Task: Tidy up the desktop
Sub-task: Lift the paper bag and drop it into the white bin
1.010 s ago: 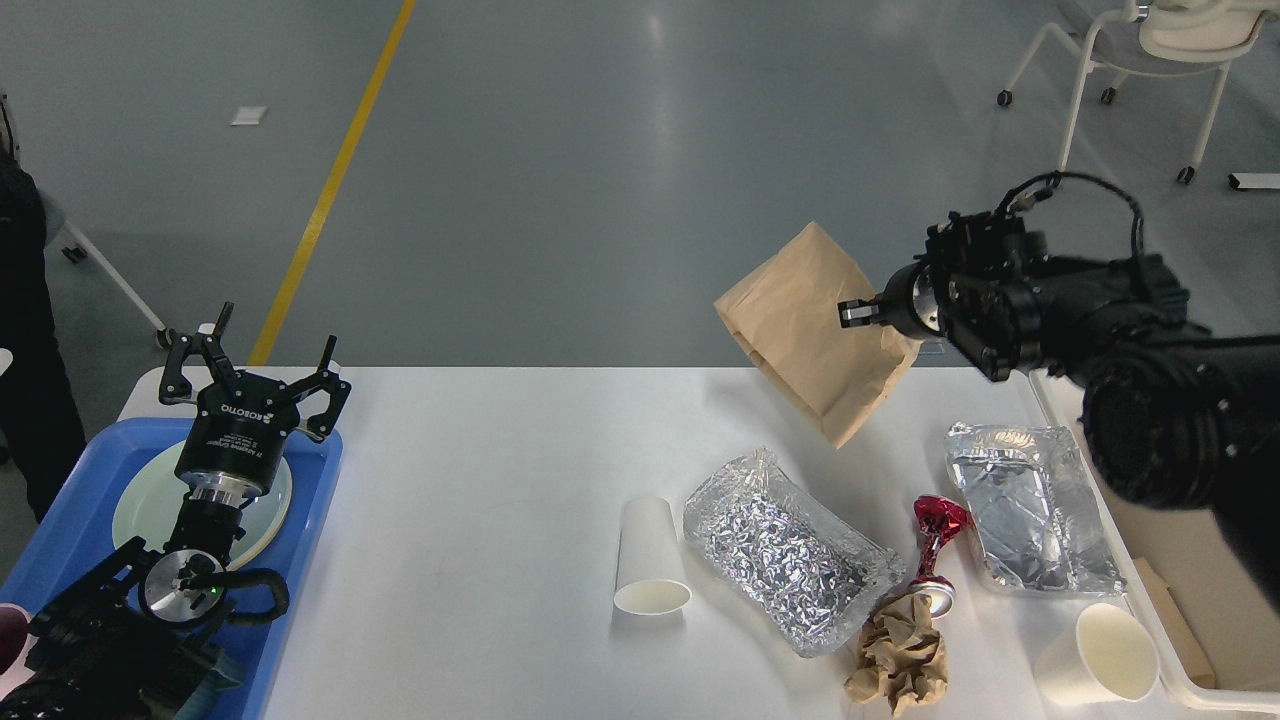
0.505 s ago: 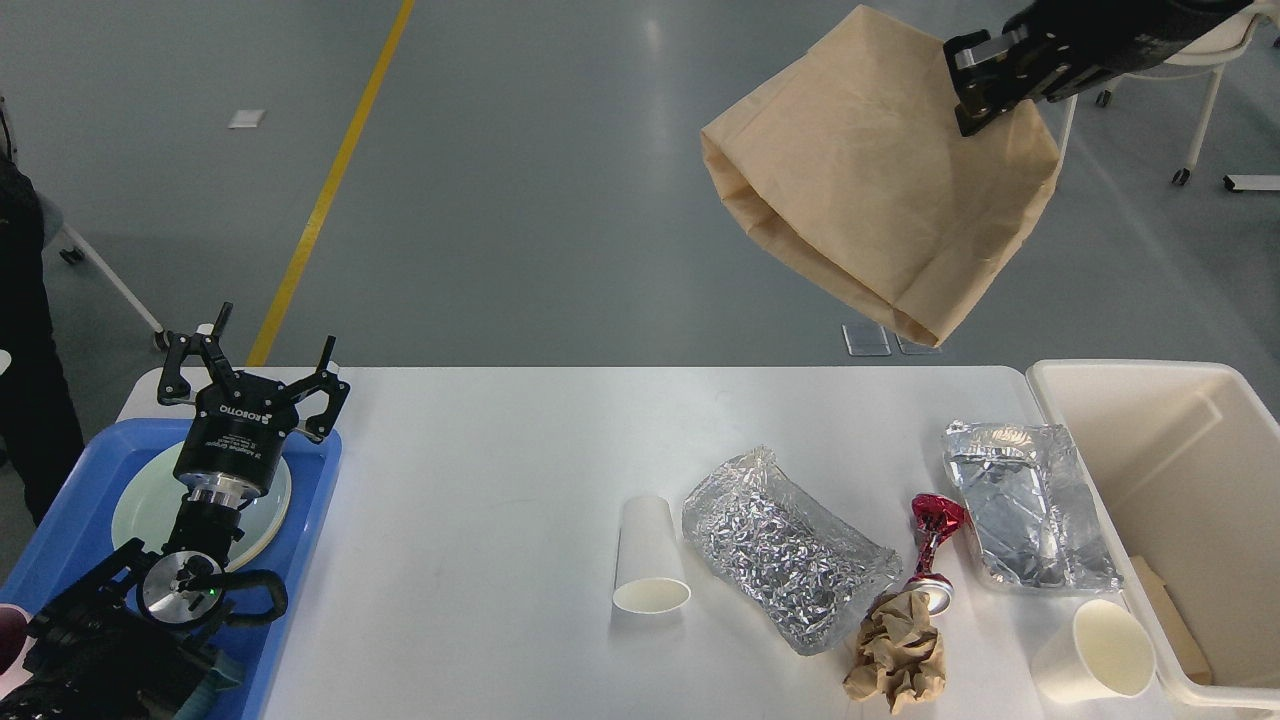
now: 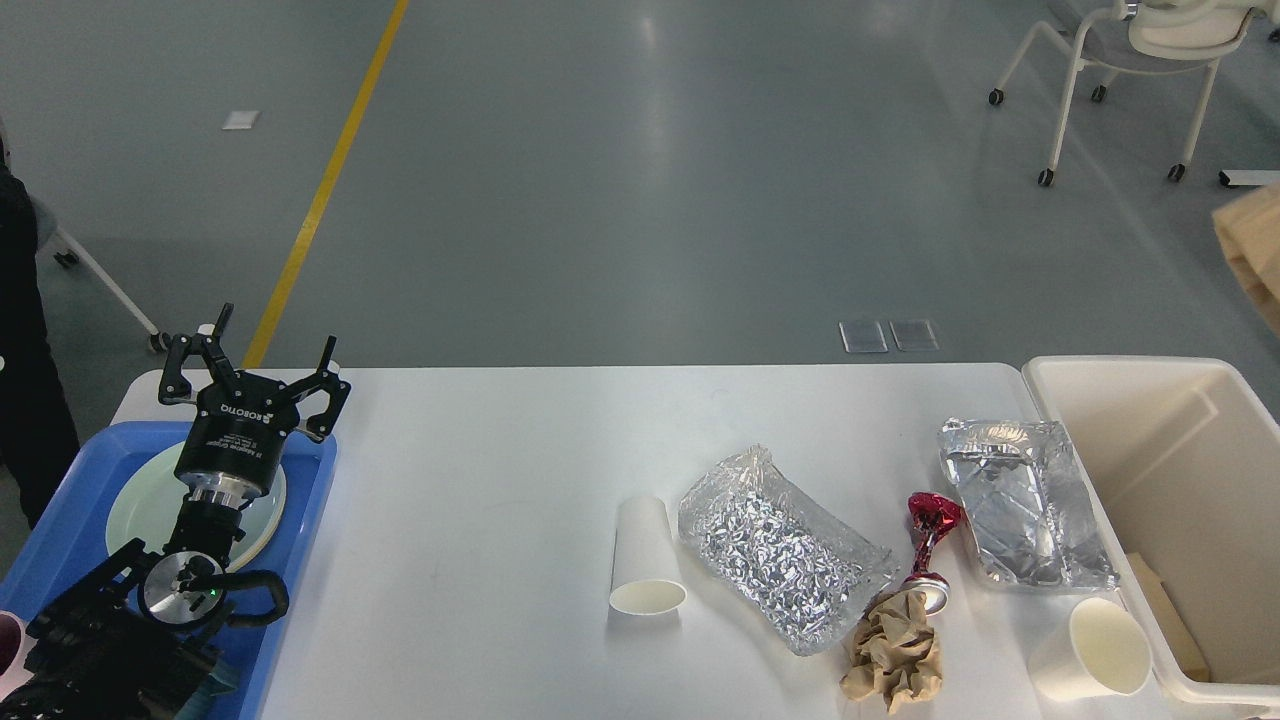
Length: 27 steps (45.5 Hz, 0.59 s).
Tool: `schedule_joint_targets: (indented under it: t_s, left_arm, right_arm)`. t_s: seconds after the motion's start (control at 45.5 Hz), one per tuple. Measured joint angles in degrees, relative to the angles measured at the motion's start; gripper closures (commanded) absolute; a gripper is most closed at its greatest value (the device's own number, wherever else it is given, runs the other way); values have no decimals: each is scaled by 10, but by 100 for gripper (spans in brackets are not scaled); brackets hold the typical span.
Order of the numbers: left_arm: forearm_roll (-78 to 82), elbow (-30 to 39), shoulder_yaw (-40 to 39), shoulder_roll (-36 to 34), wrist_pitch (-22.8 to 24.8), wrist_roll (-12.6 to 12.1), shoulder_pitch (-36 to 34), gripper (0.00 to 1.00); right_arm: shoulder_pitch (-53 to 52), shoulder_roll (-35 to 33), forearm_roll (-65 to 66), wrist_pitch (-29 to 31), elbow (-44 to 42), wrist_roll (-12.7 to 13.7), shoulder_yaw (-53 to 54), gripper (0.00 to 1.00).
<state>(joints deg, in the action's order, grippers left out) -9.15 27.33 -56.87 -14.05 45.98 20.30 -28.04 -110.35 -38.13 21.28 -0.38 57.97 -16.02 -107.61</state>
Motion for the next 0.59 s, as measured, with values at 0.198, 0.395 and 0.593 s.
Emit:
schedule_joint_targets:
  t_s: [0.198, 0.395, 0.593]
  left_arm:
    - [0, 0, 0, 0, 0, 0, 0, 0]
    - [0, 0, 0, 0, 0, 0, 0, 0]
    - [0, 0, 0, 0, 0, 0, 0, 0]
  right_arm:
    - [295, -3, -203, -127, -90, 0, 22, 100]
    - [537, 38, -321, -158, -272, 9, 98, 100]
    - [596, 56, -323, -156, -339, 17, 168, 0]
